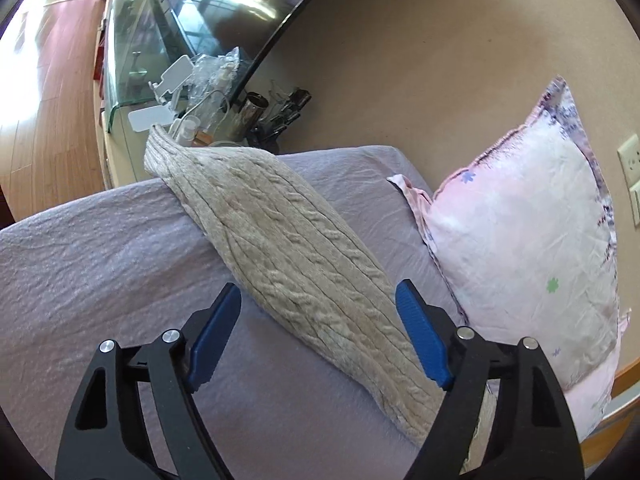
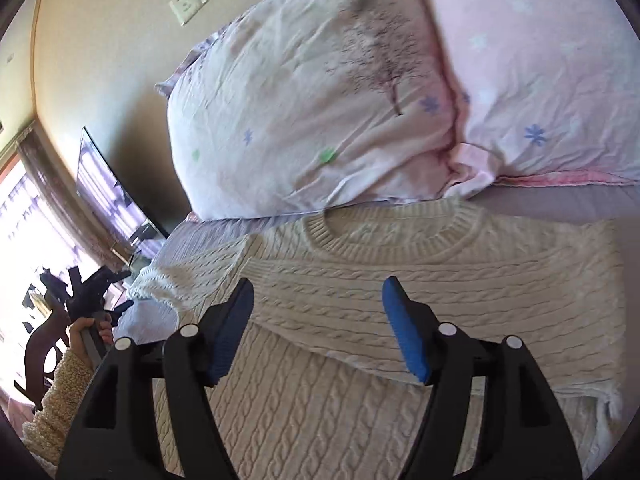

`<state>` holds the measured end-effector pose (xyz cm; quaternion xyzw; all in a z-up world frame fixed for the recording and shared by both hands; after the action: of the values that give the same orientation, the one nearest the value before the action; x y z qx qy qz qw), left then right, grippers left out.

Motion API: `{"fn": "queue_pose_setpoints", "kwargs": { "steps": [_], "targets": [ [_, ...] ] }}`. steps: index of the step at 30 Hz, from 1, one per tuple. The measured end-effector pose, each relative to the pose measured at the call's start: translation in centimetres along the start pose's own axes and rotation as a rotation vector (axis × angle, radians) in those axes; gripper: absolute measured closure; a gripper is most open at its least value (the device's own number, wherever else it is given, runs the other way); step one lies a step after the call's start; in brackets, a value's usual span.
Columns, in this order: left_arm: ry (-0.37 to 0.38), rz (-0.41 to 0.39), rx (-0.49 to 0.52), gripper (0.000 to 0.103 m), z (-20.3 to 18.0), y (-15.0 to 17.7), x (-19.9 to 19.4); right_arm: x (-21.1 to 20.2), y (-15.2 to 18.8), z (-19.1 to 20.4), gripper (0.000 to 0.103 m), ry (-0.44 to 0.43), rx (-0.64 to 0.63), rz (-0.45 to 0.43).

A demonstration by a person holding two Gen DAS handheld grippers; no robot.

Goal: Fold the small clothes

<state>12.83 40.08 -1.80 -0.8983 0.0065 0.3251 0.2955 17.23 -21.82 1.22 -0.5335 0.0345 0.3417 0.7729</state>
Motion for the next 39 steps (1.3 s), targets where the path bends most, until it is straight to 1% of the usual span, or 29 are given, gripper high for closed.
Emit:
{"fn": "queue_pose_setpoints", "kwargs": {
  "steps": [1,3,6,7,8,10,11,12,13,15,17,18,20,21,22,23,24,25,26,27,28,29,30,31,32,33,35,38,39],
  "targets": [
    [0.003,-0.003,-0.022,0.028,0.5,-0.3,0.2,0.0,0.0,-0.8,0.034,0.014,0.018,0.001],
    [0.007,-0.007,-0.059,0.029,1.0,-0.9,0.3,-0.2,-0.1,-2.0,0.034,0.035,0.05,0.0],
    [0.004,-0.022,-0.112,0.038,1.8,-1.7,0.7,-0.1,0.5,-3.0,0.034,0.038,0.081,0.004],
    [-0.009,-0.025,-0.124,0.048,2.1,-2.0,0.9,-0.2,0.5,-3.2,0.034,0.032,0.088,0.004],
    [-0.025,-0.018,-0.136,0.067,2.4,-2.4,1.3,-0.4,0.6,-3.2,0.034,0.024,0.09,0.004],
    [-0.047,0.01,-0.137,0.092,2.5,-2.8,2.0,-0.9,0.5,-2.9,0.034,0.009,0.081,-0.003],
    [-0.041,0.002,-0.115,0.095,1.8,-2.8,1.7,-1.4,0.4,-2.7,0.034,0.004,0.073,-0.01],
    [-0.014,-0.019,-0.058,0.095,0.0,-2.7,0.9,-1.8,0.2,-2.5,0.034,0.003,0.059,-0.021],
    [0.03,-0.035,0.02,0.095,-2.5,-2.4,0.1,-2.3,0.0,-2.3,0.034,0.007,0.044,-0.037],
    [0.162,-0.052,0.203,0.096,-9.3,-0.3,-2.2,-3.3,-0.7,-2.3,0.033,0.017,0.029,-0.078],
    [0.337,-0.032,0.381,0.096,-16.6,4.0,-4.6,-4.1,-1.2,-2.7,0.032,0.015,0.045,-0.112],
    [0.436,-0.007,0.474,0.096,-20.3,7.2,-5.9,-4.5,-1.4,-3.1,0.032,0.015,0.061,-0.126],
    [0.614,0.085,0.653,0.096,-26.2,15.1,-7.7,-4.8,-1.5,-4.1,0.031,0.019,0.103,-0.139],
    [0.669,0.15,0.739,0.095,-28.2,19.4,-8.1,-4.8,-1.4,-4.8,0.031,0.017,0.133,-0.136],
    [0.701,0.221,0.826,0.095,-29.5,23.8,-8.3,-4.6,-1.2,-5.4,0.031,0.017,0.159,-0.128],
    [0.713,0.298,0.915,0.091,-30.5,28.4,-8.1,-4.4,-1.0,-6.1,0.031,0.02,0.181,-0.115],
    [0.717,0.372,0.992,0.09,-30.8,32.3,-7.6,-4.2,-0.8,-6.9,0.031,0.032,0.201,-0.102],
    [0.704,0.432,1.056,0.09,-30.8,35.4,-7.0,-4.1,-0.6,-7.7,0.032,0.049,0.222,-0.088],
    [0.679,0.475,1.09,0.09,-30.5,37.4,-6.4,-4.1,-0.4,-8.4,0.032,0.061,0.244,-0.075],
    [0.671,0.507,1.09,0.09,-30.0,38.1,-6.2,-4.3,-0.2,-9.3,0.033,0.073,0.267,-0.064],
    [0.675,0.523,1.067,0.09,-29.5,38.0,-6.3,-4.4,-0.1,-10.0,0.038,0.089,0.28,-0.053],
    [0.678,0.515,1.043,0.088,-28.9,37.2,-6.6,-4.4,0.0,-10.7,0.04,0.11,0.29,-0.042],
    [0.677,0.493,1.018,0.083,-28.3,35.9,-7.1,-4.3,0.1,-11.4,0.045,0.14,0.302,-0.028],
    [0.674,0.464,0.988,0.065,-27.6,34.4,-7.7,-4.3,0.3,-12.0,0.049,0.161,0.318,-0.019],
    [0.666,0.424,0.954,0.046,-26.6,32.5,-8.3,-4.1,0.5,-12.4,0.05,0.162,0.33,-0.013],
    [0.649,0.374,0.923,0.041,-25.4,30.6,-8.8,-3.8,0.7,-12.7,0.052,0.155,0.338,-0.002],
    [0.598,0.316,0.899,0.04,-23.0,27.7,-9.5,-2.8,1.2,-12.7,0.055,0.156,0.327,0.033],
    [0.503,0.302,0.841,0.04,-18.9,24.4,-9.7,-0.3,2.3,-12.1,0.069,0.151,0.294,0.114],
    [0.473,0.31,0.821,0.04,-17.6,23.7,-9.7,0.6,2.6,-11.8,0.085,0.159,0.266,0.143]
  ]
}}
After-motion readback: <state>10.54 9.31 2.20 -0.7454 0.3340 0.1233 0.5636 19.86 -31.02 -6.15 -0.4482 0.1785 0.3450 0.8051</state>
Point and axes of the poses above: each gripper's, at about its wrist camera, not at the fingertips, and x roughly the way its jaws point, z to its left, y to its underside, the point moved 4 cm from there along x, roughly the way its jaws point, and after that the axes turned 8 degrees about -z, right-handed, at the moved point
